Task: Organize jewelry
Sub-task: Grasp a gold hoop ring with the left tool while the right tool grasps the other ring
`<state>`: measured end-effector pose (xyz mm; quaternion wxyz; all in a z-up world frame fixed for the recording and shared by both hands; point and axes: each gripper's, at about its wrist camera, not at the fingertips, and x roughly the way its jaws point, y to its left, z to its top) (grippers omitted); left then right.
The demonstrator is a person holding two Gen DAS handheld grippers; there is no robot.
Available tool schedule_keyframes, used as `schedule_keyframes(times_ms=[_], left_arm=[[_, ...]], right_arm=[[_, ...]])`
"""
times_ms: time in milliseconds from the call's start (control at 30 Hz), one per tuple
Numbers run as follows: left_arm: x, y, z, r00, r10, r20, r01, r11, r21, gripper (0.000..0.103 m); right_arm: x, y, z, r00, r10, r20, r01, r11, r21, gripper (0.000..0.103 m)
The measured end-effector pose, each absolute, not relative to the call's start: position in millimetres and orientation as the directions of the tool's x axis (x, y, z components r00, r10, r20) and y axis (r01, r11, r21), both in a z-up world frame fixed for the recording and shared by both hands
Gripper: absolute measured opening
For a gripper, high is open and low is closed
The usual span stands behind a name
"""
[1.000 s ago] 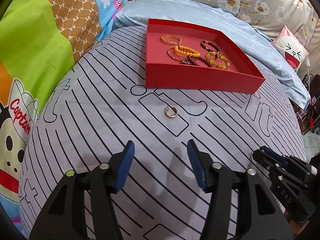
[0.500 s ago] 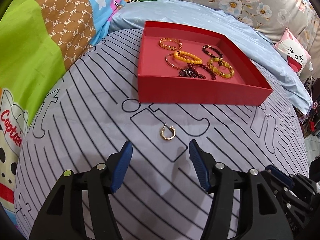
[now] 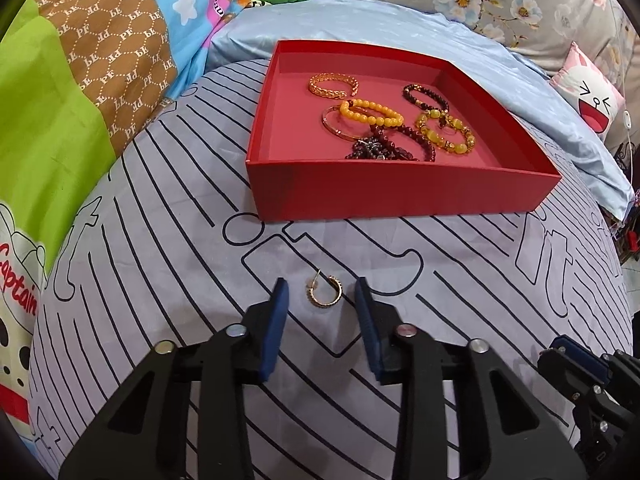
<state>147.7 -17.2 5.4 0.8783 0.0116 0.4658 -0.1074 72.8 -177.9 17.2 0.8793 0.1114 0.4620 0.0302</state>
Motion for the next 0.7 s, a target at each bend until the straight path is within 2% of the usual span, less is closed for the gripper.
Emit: schedule_keyframes(times_ms=[67, 167, 700], left_arm=[[147, -17, 5, 0.542, -0.182, -0.82, 0.203, 0.976, -0.082, 0.021], [147, -16, 5, 0.54, -0.187, -0.821, 0.2, 0.975, -0.091, 0.017], [128, -3, 29, 0.537, -0.235, -0.81, 0.197, 0.969, -0.151, 0.017]], right_arm=[[73, -178, 17, 0.571, 0.156, -0.806, 0.049, 0.974, 0.223, 0.016], [73, -178, 17, 0.572, 0.158, -0.805, 0.047, 0.973, 0.224, 0.016], [66, -175, 37, 0.608, 0.175, -0.775, 0.028, 0.97, 0.24, 0.016]])
